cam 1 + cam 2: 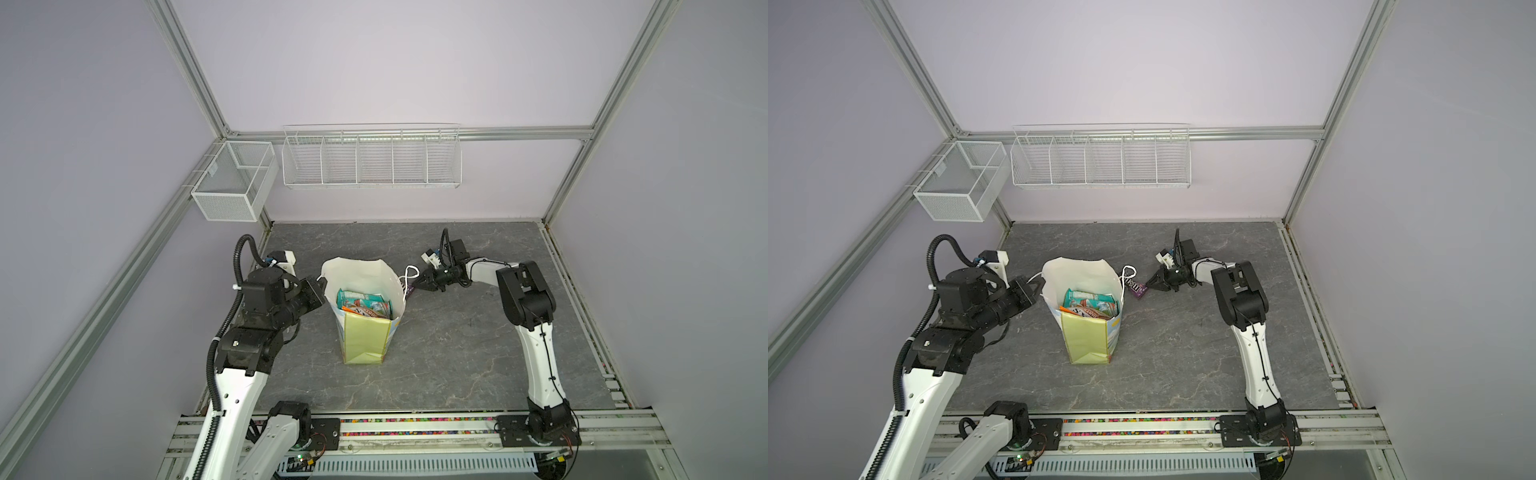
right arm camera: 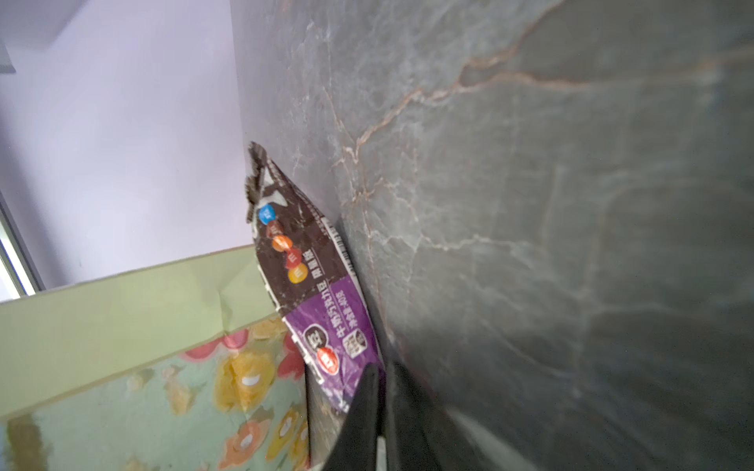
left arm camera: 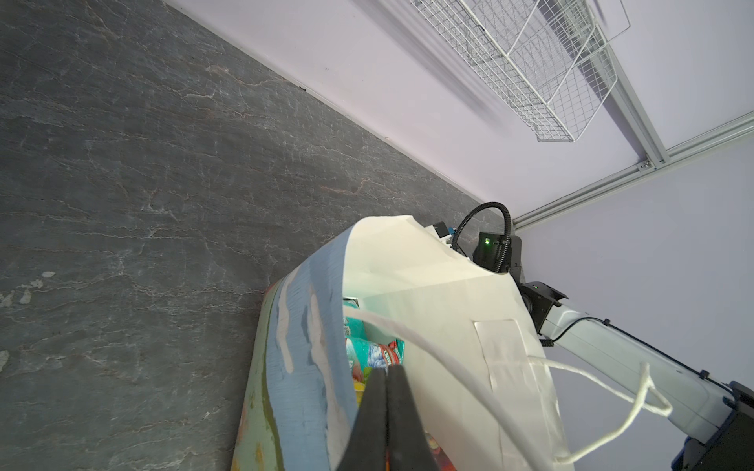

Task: Place the snacks into the paper bag
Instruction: Pick up the snack at the center of the table.

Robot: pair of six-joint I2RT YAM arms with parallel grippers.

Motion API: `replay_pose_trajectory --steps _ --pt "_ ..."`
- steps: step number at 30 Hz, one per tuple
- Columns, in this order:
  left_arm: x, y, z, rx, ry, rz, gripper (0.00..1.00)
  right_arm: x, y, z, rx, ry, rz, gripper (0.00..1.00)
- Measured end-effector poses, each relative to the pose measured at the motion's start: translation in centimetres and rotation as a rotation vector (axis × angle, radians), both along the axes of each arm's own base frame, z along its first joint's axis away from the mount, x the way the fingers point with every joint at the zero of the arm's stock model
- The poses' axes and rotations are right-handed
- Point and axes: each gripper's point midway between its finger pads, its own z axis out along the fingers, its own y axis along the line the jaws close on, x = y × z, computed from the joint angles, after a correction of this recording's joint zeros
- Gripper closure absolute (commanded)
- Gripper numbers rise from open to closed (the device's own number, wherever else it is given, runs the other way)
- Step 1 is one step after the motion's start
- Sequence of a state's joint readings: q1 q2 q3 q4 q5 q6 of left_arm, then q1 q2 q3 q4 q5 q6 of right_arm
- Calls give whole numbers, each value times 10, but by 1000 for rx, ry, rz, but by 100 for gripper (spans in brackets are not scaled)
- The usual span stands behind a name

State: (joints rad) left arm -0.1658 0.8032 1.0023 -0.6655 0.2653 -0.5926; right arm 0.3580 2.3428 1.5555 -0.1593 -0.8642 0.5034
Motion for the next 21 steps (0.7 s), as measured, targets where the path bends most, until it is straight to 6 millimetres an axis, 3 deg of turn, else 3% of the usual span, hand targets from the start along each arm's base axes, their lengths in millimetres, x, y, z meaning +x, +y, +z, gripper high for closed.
replay_pose_trajectory --steps 11,21 --pt "0 0 0 0 0 0 100 -19 -7 13 -45 -20 -38 93" --pt "-2 0 1 -1 -2 0 100 -32 -9 87 -30 -162 -63 93"
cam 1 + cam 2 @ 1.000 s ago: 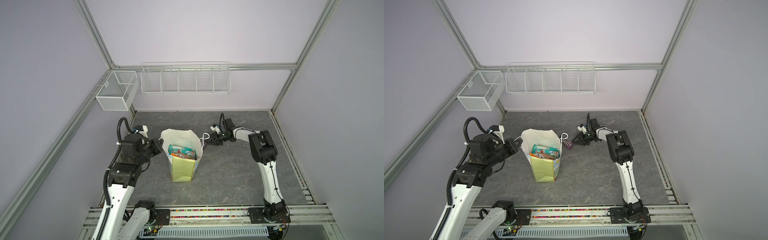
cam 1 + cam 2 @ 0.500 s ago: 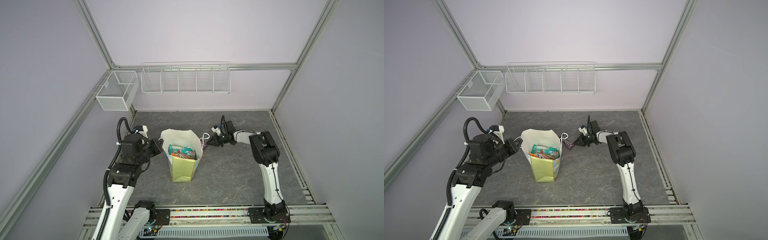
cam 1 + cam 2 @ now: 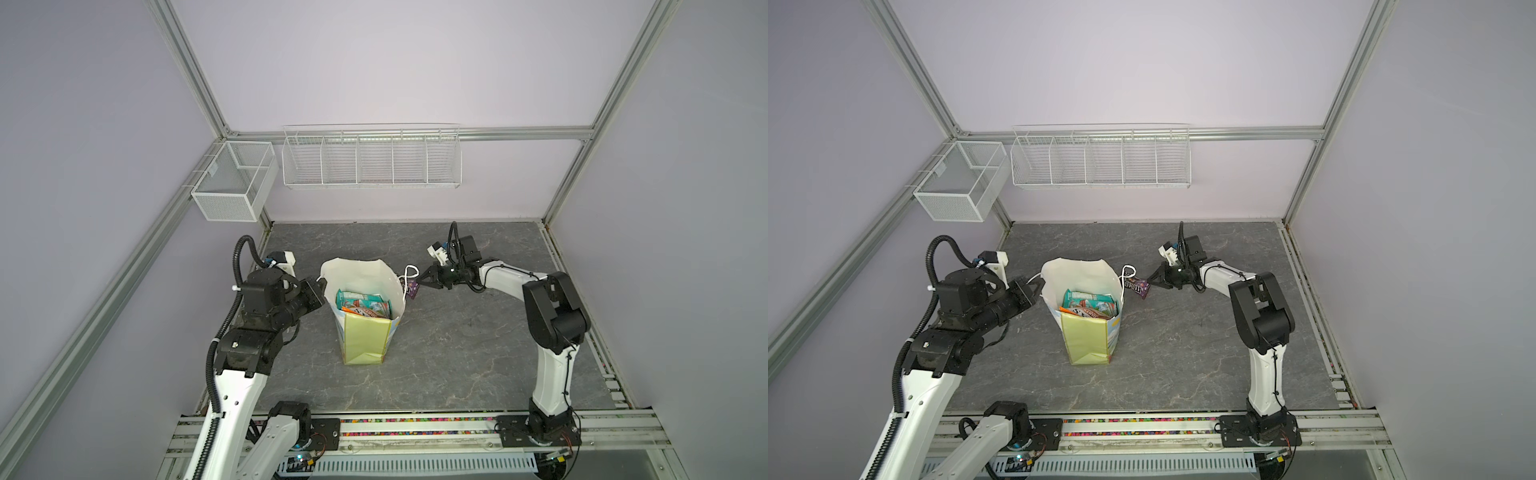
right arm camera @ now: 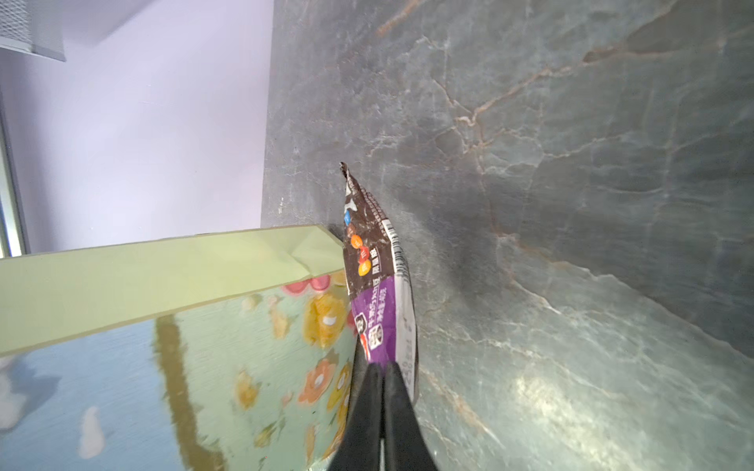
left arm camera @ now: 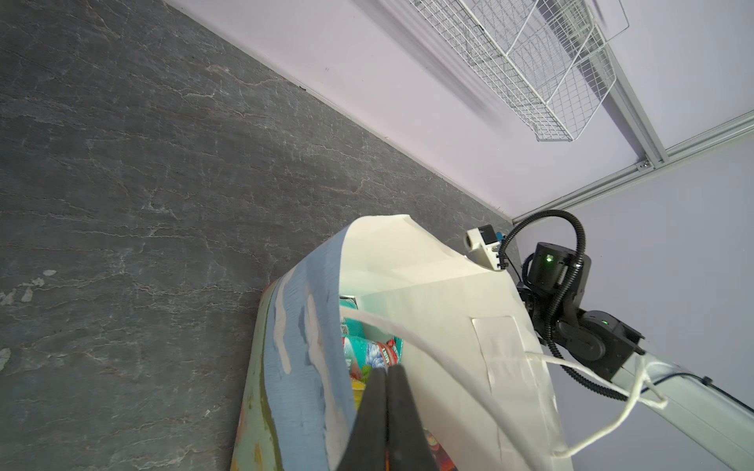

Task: Place the snacks into the paper bag
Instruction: Pick up the snack at the center of the table.

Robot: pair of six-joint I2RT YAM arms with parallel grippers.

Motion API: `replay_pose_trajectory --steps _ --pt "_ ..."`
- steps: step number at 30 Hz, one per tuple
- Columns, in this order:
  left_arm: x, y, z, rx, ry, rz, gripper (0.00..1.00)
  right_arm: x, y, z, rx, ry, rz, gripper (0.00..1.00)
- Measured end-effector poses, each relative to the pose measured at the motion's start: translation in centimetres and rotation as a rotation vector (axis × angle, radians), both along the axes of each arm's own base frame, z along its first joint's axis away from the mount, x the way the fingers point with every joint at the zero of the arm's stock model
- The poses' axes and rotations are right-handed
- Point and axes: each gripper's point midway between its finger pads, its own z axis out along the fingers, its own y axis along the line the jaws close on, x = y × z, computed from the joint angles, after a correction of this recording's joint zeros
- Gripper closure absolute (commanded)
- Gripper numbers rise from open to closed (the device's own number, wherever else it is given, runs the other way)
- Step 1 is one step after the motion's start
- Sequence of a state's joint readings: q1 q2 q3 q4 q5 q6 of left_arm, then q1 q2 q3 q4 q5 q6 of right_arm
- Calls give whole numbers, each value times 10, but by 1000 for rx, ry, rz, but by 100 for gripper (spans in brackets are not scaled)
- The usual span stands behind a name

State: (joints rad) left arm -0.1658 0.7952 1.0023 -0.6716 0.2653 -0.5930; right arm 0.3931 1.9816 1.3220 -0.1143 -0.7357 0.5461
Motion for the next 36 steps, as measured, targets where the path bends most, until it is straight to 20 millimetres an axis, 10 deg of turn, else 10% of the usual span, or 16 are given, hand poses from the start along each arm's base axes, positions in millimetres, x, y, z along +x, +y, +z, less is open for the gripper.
replay_pose_trajectory --steps 36 --pt "-2 -1 2 -8 -4 -3 100 -64 -28 160 -88 -323 -57 93"
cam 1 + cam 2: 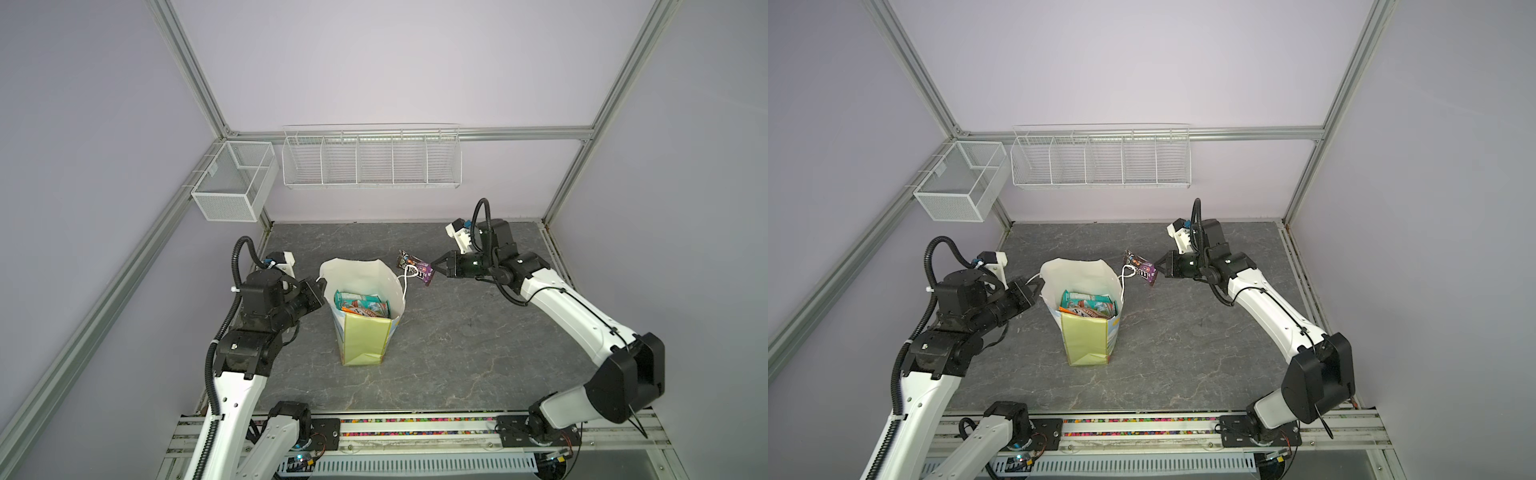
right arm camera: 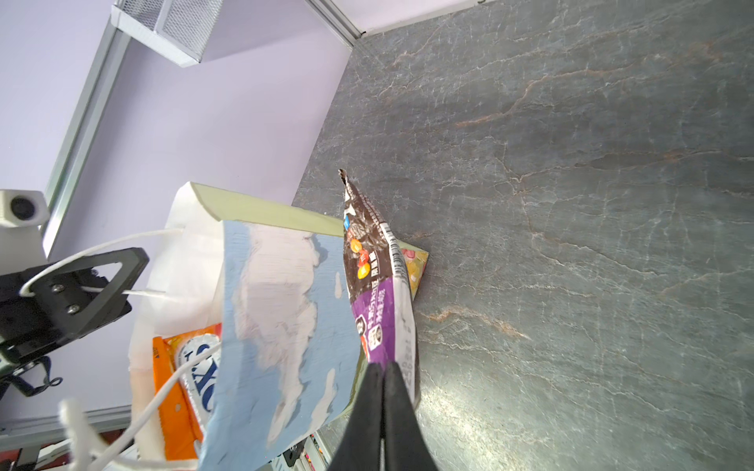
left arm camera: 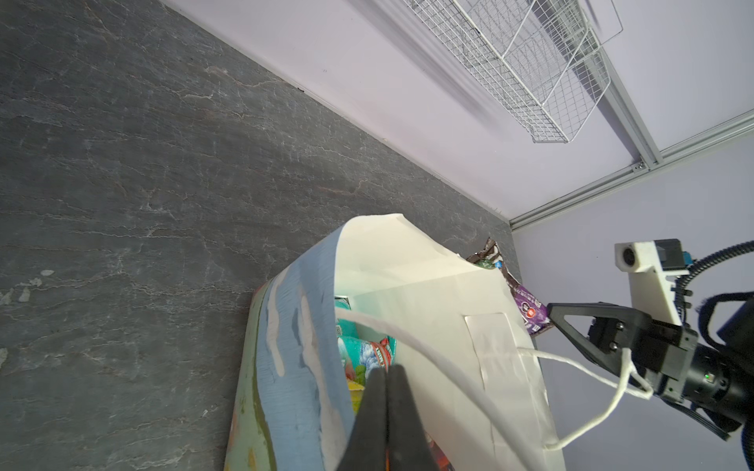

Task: Place the snacks into the paper bag
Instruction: Pick up the snack at the center of the table, then place the snack in the paper bag.

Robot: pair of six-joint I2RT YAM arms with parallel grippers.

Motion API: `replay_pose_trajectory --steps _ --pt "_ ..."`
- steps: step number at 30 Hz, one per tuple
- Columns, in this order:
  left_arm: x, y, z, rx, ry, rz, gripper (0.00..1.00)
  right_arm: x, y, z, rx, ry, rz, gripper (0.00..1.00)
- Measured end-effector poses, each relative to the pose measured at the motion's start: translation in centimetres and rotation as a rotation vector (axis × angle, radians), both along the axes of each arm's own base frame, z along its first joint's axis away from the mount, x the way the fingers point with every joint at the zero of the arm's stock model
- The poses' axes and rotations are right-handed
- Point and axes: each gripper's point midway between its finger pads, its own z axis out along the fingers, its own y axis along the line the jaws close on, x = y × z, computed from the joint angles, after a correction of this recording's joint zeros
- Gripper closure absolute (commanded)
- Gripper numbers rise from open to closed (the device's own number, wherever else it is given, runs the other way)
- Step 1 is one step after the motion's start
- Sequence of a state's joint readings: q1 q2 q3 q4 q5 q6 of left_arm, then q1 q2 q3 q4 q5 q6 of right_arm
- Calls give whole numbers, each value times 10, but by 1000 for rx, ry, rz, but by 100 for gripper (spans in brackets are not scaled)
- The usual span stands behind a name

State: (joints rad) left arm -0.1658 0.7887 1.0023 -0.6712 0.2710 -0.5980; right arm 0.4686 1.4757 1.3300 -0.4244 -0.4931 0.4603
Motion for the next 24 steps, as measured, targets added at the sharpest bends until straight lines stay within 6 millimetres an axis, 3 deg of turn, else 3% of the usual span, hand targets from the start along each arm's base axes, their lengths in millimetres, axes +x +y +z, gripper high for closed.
replay_pose_trajectory --steps 13,24 --pt "-2 -1 2 -4 -6 -6 100 -38 -1 70 16 -157 18 93" --pt "-2 -1 2 -4 -6 -6 100 -62 0 102 23 -232 36 93"
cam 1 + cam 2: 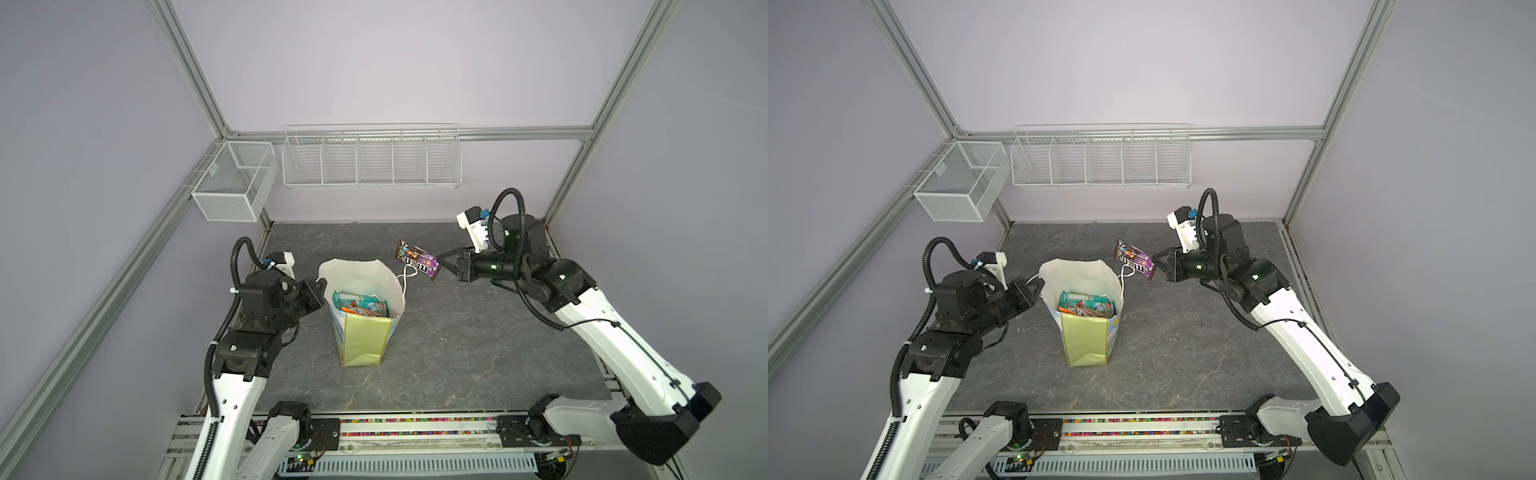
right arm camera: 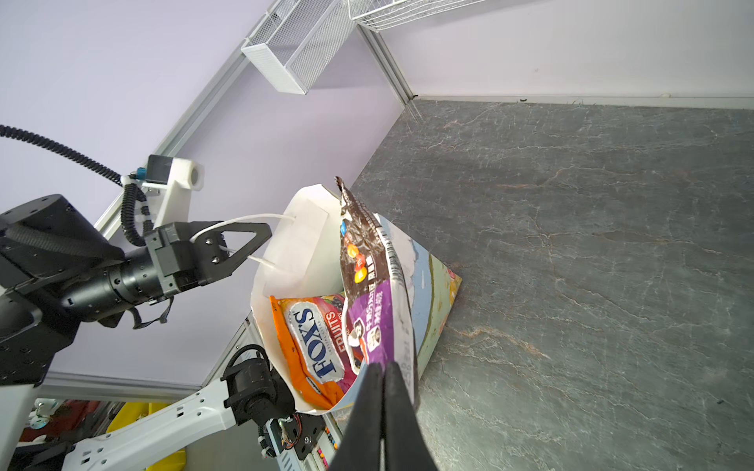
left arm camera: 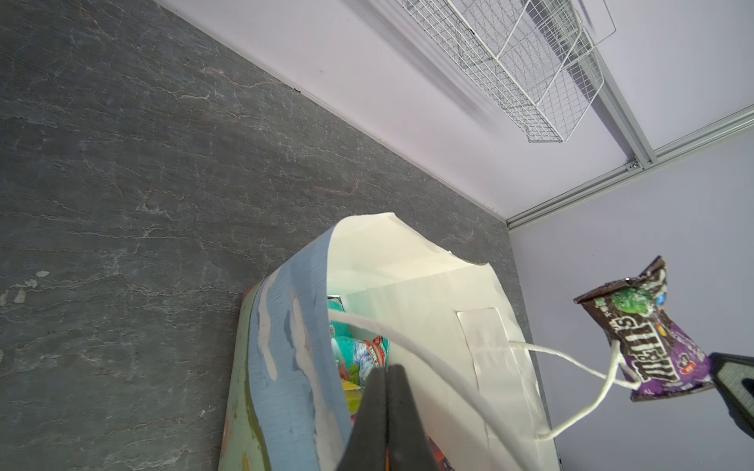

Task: Place the snacks into the paper bag
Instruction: Place the snack in the paper bag.

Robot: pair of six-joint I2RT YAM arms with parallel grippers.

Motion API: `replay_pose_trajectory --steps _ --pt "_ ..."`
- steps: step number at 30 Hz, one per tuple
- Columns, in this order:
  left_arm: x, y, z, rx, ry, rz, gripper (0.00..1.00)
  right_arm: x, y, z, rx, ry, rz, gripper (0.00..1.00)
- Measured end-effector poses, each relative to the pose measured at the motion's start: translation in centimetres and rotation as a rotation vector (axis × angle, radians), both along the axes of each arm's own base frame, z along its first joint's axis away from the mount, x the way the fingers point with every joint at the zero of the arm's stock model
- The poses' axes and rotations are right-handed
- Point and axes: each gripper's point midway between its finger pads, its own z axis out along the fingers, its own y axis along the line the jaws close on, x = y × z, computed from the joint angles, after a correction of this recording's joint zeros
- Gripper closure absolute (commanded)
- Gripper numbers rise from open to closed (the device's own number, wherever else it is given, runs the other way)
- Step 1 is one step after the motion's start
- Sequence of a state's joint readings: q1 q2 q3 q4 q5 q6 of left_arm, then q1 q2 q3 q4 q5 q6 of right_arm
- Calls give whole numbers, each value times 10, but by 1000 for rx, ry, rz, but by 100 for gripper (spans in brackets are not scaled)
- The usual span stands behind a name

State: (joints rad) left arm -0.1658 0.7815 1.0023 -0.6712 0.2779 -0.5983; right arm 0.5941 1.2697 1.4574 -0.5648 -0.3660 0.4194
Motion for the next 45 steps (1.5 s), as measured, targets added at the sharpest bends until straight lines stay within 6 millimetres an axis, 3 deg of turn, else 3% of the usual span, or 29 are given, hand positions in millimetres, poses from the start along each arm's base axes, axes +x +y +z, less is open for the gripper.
replay_pose_trajectory --steps 16,22,45 --pt "0 -1 0 -7 2 -5 100 -33 12 33 29 -78 45 93" --pt "-1 -1 1 -14 1 -2 100 -41 30 31 48 -49 78 93" --pt "-7 -1 7 -27 -31 -3 100 -39 85 9 48 -15 81 93"
